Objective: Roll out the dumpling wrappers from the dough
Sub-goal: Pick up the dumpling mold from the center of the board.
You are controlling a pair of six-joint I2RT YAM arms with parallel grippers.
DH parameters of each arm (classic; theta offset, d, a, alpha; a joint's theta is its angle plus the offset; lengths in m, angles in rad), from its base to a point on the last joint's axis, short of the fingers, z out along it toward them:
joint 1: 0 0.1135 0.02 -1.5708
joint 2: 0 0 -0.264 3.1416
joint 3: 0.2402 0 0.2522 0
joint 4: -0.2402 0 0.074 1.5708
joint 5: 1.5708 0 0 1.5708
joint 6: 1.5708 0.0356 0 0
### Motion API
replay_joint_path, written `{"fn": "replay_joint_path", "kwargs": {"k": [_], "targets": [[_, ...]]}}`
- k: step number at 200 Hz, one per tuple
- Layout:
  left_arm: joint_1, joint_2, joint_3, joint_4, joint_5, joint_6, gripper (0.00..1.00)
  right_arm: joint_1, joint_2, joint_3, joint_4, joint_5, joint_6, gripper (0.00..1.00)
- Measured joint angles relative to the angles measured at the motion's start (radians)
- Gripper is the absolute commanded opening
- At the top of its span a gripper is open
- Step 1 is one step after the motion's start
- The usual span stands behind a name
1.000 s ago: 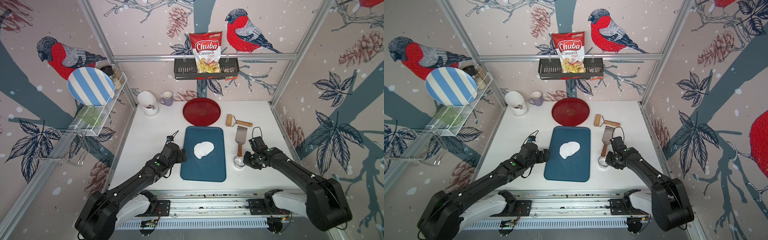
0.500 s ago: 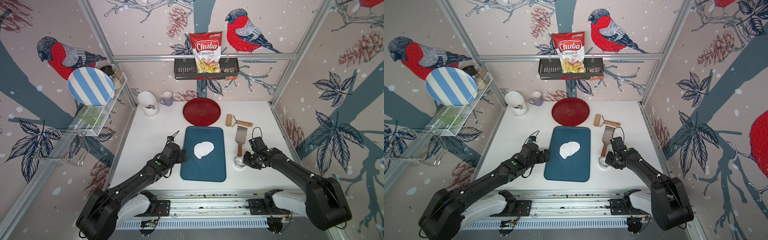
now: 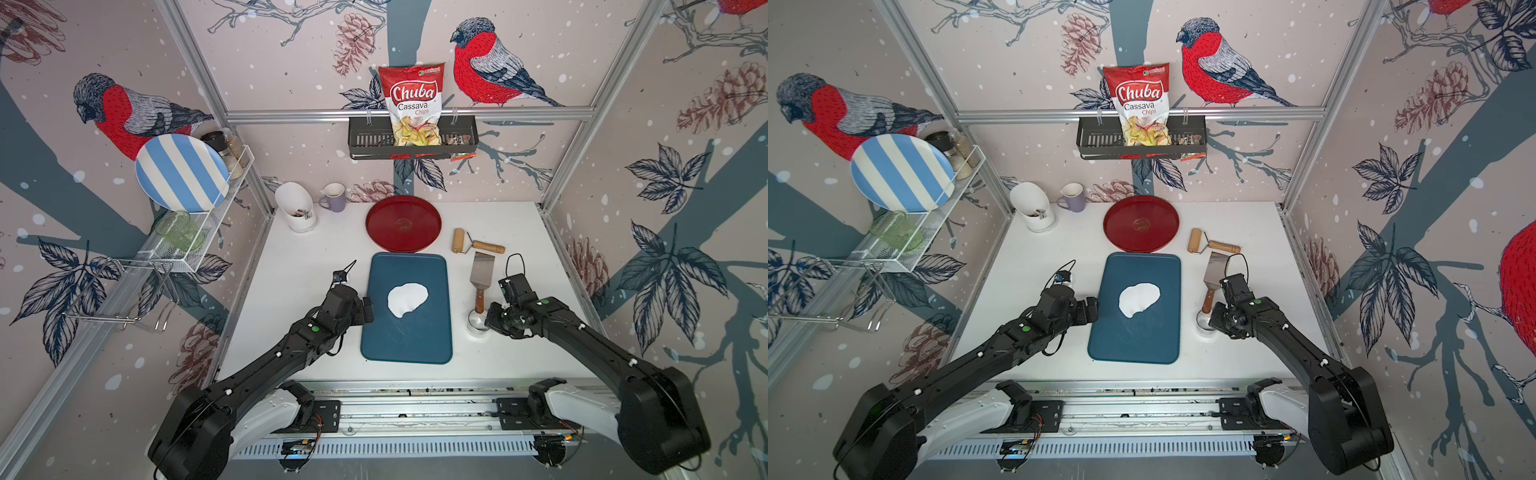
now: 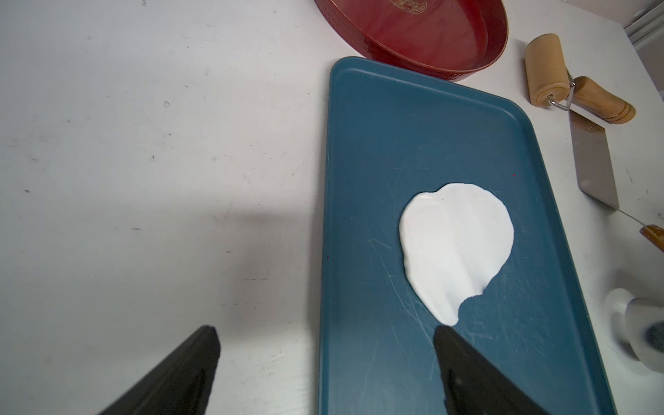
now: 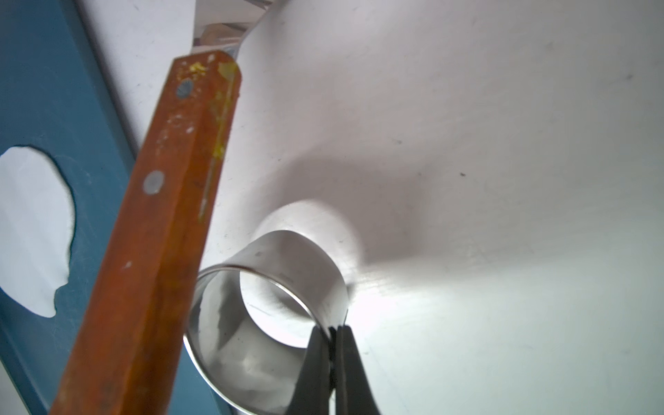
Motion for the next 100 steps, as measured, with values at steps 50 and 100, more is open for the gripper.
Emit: {"fn": "replay_joint_path", "kwargs": {"k": [50,100], "targets": [[0.000,-0.013,0.016,-0.006,0.024,-0.002,0.95,0.153,-0.028,0.051,-0.056,0.000,0.022,0.00],[0.000,-0.035,0.036,-0.013,0.051,-0.002,0.95,0.369,0.051,0.192,-0.058,0.019,0.042,0.00]]}}
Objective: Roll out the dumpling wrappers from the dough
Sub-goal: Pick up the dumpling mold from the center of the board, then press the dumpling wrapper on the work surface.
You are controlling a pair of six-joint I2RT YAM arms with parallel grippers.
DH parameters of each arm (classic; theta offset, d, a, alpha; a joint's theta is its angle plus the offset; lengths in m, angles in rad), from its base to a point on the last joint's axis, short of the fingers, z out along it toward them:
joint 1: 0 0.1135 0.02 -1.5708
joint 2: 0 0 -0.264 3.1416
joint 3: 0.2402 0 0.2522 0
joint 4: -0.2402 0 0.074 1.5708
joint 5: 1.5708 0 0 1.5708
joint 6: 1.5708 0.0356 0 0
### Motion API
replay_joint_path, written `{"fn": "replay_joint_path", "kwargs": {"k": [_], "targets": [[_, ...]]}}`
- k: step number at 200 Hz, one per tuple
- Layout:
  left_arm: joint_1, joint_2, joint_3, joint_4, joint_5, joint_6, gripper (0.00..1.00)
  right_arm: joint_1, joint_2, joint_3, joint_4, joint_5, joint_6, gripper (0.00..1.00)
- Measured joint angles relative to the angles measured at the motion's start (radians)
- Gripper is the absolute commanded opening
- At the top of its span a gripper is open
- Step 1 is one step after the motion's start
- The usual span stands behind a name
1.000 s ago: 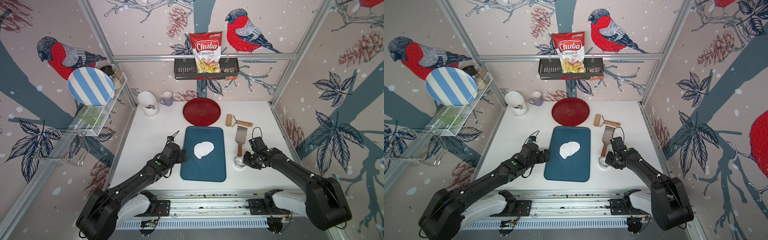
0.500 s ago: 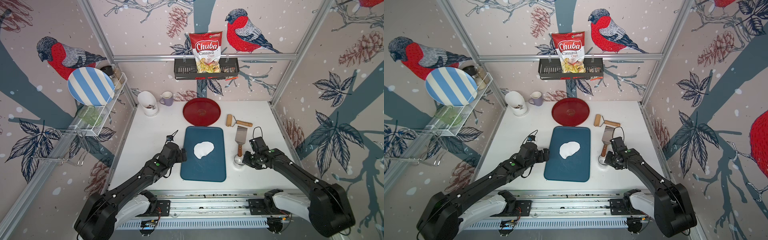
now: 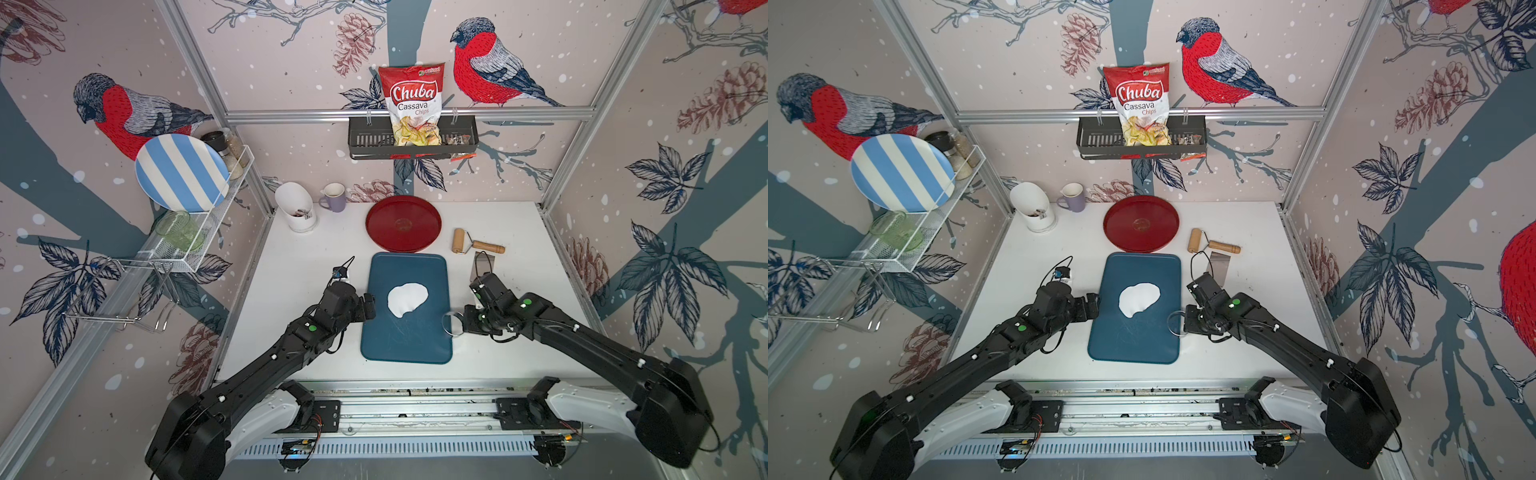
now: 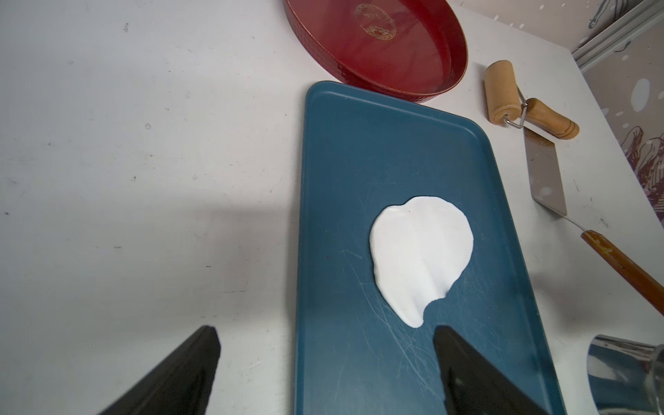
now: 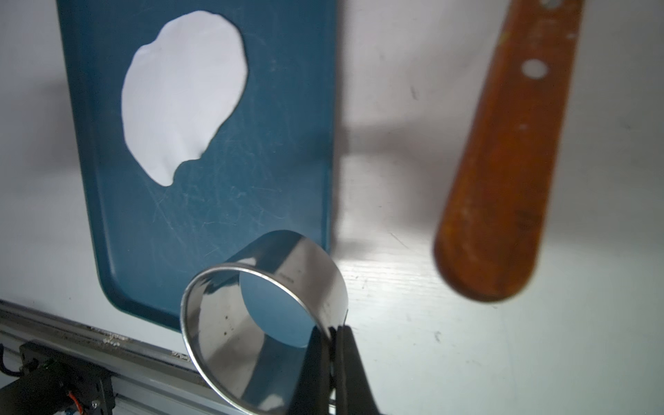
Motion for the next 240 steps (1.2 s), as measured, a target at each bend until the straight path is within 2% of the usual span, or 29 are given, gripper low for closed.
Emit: {"fn": "replay_joint_path", "kwargs": {"k": [48,92,142,240], "targets": [[0.000,-0.015,0.027,-0.038,0.028,0.000,0.93,0.040,0.203,0.216,0.009,0.022,-0.044,0.00],[0.000,-0.017,0.054,-0.051,0.058,0.001,0.89,-0.011,0.360,0.379,0.006,0.013,-0.108,0.00],[0.000,0.051,0.093,-0.057,0.096,0.008,0.84,-0.031,0.534,0.573,-0.029,-0.016,-0.192,0.00],[0.000,0.116,0.075,-0.031,0.102,0.007,0.83,0.033,0.788,0.795,-0.124,-0.023,-0.262,0.00]]}}
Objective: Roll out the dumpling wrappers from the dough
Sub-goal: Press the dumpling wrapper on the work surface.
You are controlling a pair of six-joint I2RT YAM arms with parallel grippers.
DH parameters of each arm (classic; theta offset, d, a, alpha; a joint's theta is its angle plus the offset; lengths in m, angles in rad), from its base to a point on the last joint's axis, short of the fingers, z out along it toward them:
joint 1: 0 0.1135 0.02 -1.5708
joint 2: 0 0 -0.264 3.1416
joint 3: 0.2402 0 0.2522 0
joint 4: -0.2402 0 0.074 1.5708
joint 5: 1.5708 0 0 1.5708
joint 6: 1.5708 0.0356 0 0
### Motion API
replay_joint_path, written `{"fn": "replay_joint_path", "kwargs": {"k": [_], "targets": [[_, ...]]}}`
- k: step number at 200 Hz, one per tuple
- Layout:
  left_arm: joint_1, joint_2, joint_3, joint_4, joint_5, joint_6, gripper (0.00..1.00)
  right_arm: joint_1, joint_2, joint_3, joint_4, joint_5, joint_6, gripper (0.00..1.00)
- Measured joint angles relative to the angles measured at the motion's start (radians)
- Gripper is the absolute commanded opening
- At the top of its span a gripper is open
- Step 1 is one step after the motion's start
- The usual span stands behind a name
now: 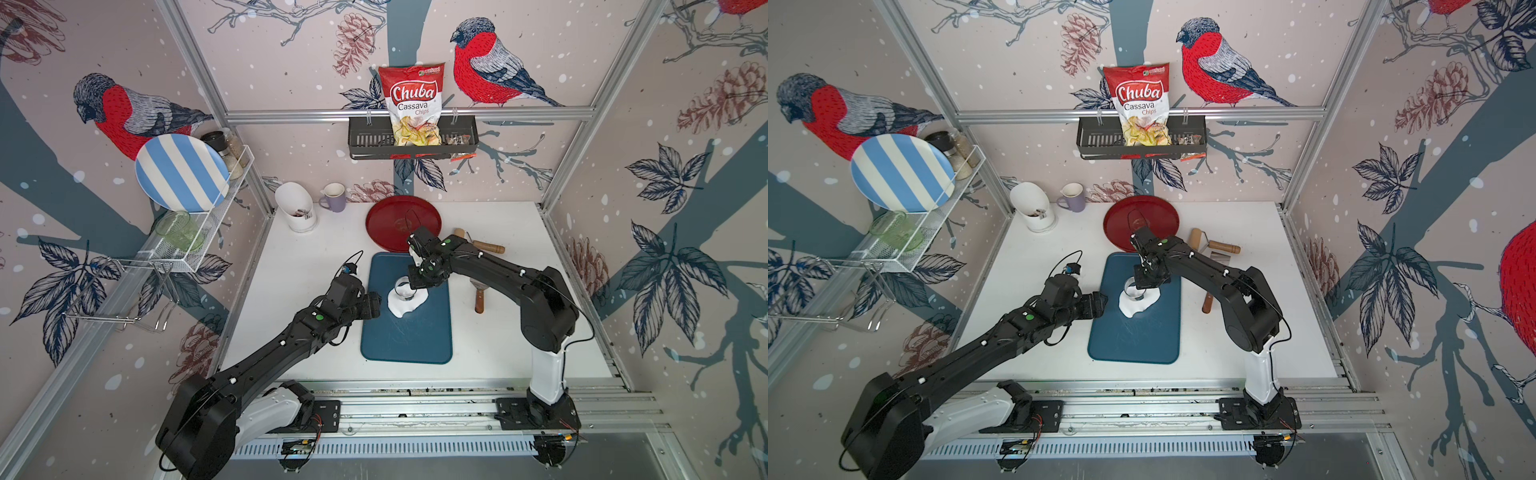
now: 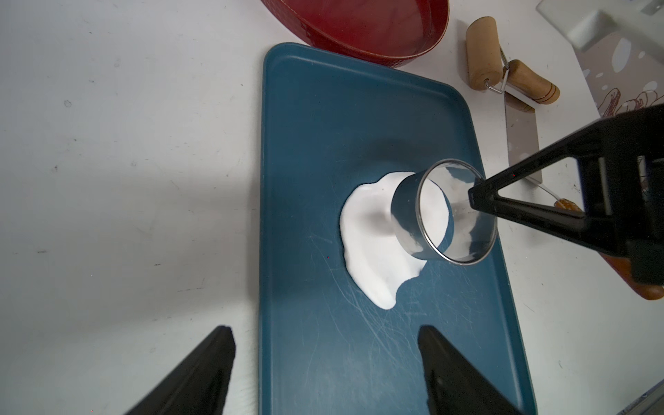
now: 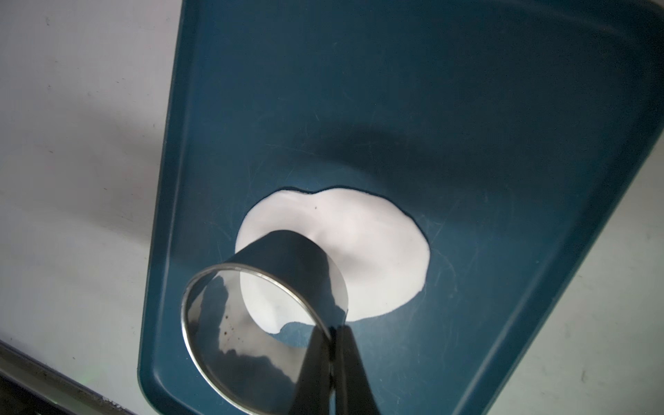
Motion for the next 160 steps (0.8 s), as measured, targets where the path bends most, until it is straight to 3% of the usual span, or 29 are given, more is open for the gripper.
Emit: {"fn": "replay_joint_path", "kwargs": {"k": [160], "targets": [[0.000,0.064,-0.006,0.064,0.011,0.000,0.77,0.011,0.078,0.030,-0.003,-0.025,-0.005,0.00]]}}
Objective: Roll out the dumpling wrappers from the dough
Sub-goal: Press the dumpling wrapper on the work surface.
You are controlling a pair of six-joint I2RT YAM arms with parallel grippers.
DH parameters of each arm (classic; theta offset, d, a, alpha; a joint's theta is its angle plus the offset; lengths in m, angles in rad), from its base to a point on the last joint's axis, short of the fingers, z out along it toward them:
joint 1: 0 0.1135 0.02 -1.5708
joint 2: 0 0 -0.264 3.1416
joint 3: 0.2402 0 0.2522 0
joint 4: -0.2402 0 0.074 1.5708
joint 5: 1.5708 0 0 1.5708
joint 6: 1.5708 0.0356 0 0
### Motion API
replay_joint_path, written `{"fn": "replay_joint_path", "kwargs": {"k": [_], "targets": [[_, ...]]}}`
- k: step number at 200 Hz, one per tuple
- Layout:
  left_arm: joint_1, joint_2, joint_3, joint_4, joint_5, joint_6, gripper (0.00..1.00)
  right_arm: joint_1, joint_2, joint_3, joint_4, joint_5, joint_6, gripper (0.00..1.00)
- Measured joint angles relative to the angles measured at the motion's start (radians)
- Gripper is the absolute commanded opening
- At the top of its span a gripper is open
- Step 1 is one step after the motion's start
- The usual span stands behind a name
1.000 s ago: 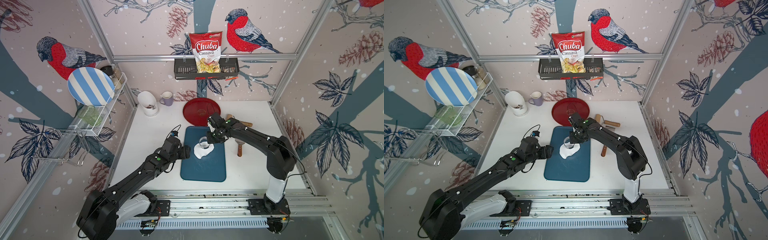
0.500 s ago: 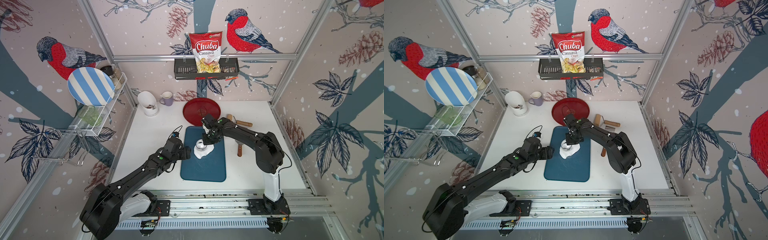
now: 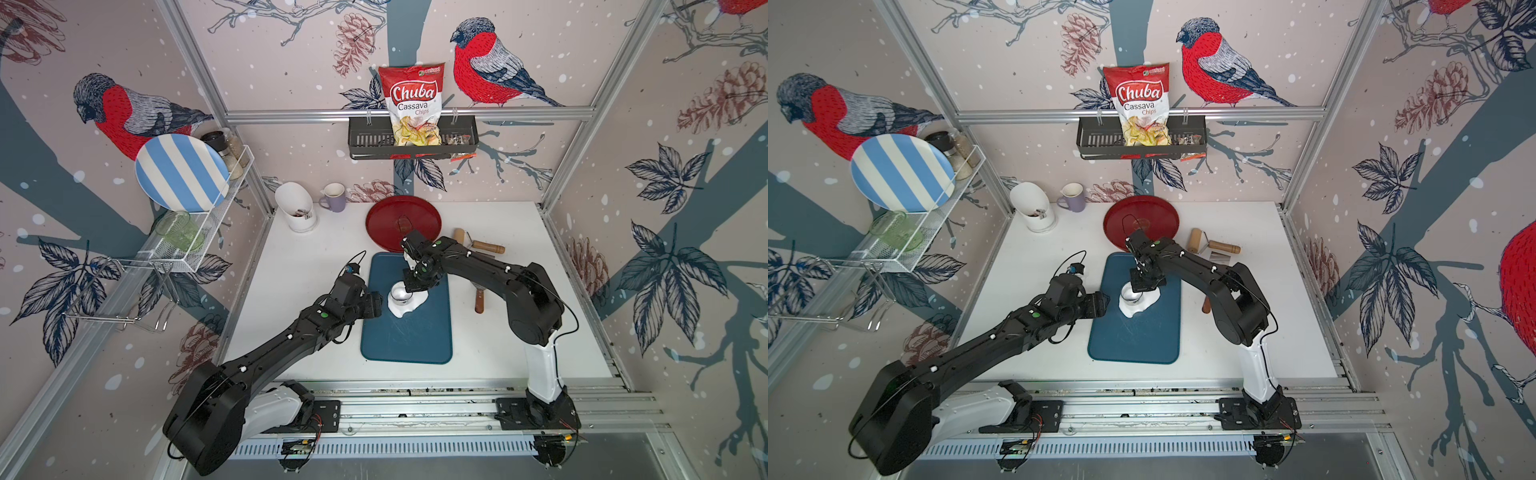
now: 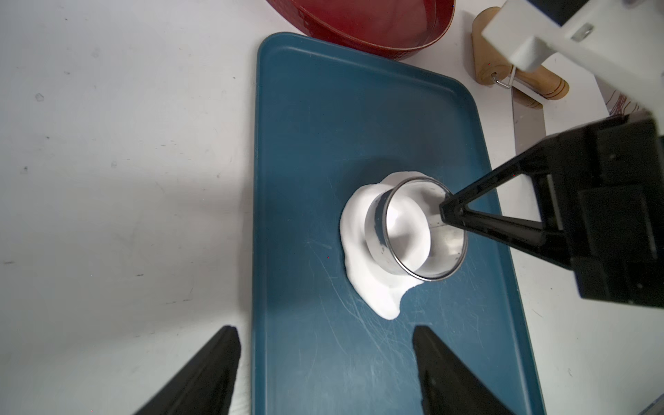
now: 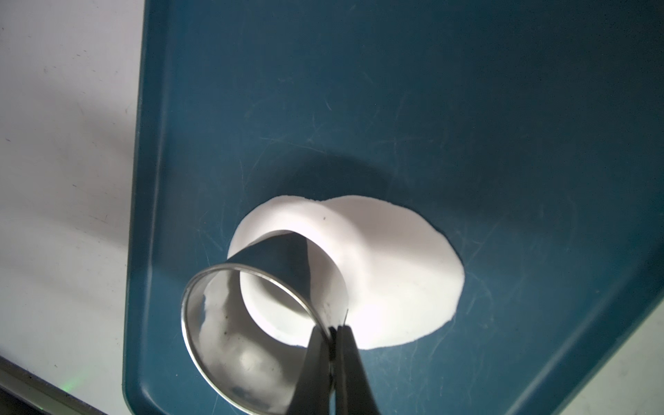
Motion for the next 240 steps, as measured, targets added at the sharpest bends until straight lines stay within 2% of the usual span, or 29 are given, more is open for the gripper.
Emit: {"fn": "replay_joint_path", "kwargs": {"k": [141,186,240], "targets": [[0.000,0.024,0.000,0.025,0.021,-0.001,0.73,-0.014,0.007,-0.055,0.047,-0.022,0.000,0.00],[0.000,0.048,0.014,0.027,0.038,-0.001,0.65,-0.016,0.007,-0.066,0.058,-0.022,-0.004,0.00],[0.000,0.164,0.088,0.031,0.080,0.005,0.53,-0.016,0.007,-0.072,0.068,-0.022,-0.011,0.00]]}}
